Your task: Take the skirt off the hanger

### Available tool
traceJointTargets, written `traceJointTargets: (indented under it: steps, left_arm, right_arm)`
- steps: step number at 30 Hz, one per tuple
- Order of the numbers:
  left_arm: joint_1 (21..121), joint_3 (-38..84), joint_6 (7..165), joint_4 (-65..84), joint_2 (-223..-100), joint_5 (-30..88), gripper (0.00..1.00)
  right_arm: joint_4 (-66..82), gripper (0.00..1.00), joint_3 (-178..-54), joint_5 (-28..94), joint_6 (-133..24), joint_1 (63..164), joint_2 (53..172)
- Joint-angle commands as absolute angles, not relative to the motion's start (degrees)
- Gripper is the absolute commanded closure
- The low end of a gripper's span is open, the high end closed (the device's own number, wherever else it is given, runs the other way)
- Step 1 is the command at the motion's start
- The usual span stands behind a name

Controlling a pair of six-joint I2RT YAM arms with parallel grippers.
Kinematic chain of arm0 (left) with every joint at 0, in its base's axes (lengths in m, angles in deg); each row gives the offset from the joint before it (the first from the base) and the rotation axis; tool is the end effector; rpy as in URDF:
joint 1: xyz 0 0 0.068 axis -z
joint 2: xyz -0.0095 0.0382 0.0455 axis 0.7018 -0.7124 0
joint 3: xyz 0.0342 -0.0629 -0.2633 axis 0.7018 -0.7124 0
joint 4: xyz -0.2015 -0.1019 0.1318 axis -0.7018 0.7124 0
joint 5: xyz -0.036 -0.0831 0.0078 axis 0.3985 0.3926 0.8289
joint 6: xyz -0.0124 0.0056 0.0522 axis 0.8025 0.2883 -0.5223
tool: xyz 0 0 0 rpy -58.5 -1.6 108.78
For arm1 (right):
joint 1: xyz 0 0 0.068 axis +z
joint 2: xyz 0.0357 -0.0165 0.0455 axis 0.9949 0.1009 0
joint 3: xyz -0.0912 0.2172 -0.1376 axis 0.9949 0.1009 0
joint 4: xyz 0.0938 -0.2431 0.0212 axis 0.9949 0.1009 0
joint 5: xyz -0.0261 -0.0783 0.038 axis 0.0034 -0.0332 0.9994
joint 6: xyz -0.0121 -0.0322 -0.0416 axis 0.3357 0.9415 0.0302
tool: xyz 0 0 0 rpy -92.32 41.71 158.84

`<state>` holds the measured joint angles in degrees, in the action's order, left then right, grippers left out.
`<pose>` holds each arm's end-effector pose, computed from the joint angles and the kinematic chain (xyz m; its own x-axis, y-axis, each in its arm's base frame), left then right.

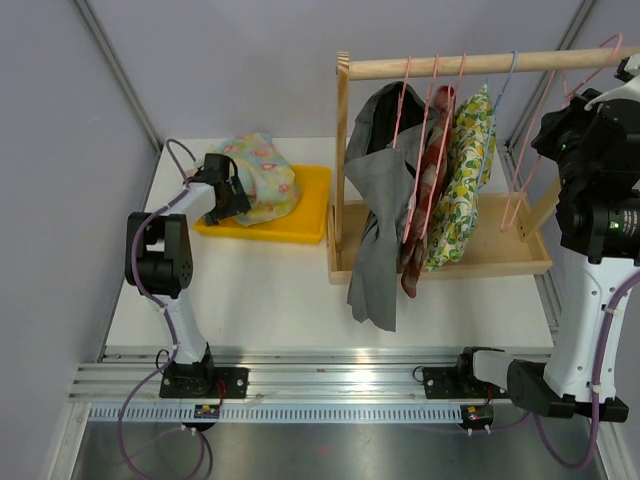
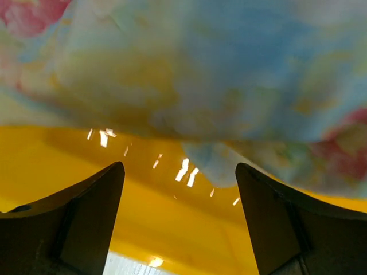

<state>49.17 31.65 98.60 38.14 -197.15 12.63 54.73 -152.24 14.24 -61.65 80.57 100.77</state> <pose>0.4153 -0.0283 0.1932 -0.7698 -0.3426 -0.5385 -0.3414 0.9339 -0.1062 0.1746 -0.0181 0.5605 -0.0247 0.2428 -0.9698 0.2689 0.9359 0.2275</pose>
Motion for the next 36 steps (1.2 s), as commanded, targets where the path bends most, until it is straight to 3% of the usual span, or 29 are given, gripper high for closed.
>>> traceJointTargets:
  steps: [1,6,9,15,24,25,27,31,36]
  left_arm:
    - [46.3,28.0,106.6,40.9,-195.1,9.9,0.18]
    - [42.6,17.9,111.9,37.5,-189.6,8.9,0.17]
    - [42.2,16.0,112.3,37.2,-185.6,7.1,0.11]
    - [42.2,17.2,111.4,40.1,-175.6,6.9,0.03]
    - [42.2,22.2,106.8,45.3,-163.0,8.6,0.01]
    - [42.2,22.8,106.5,46.4,-161.7,9.0,0.01]
    - [42.2,24.6,105.4,47.8,-160.4,9.4,0.01]
    - [42.2,25.9,103.1,50.5,-156.0,11.2,0.01]
    - [42.3,25.8,99.8,53.2,-150.3,14.7,0.01]
  right_arm:
    - [49.2,1.00,-155.5,12.1,-59.1,81.0,102.5]
    - [47.1,1.00,-157.2,10.8,-57.6,80.9,107.3]
    - [47.1,1.00,-157.9,10.8,-56.7,80.5,109.9]
    - [44.1,1.00,-153.3,16.0,-58.1,75.3,111.0]
    - [42.6,1.00,-141.3,18.0,-60.7,69.2,105.8]
    - [42.7,0.94,-140.7,17.1,-60.9,69.0,105.2]
    - [43.8,0.72,-139.5,14.4,-61.0,68.3,103.8]
    - [44.8,0.01,-140.1,10.9,-61.2,68.0,101.8]
    - [51.6,0.00,-150.2,7.5,-62.7,68.0,100.8]
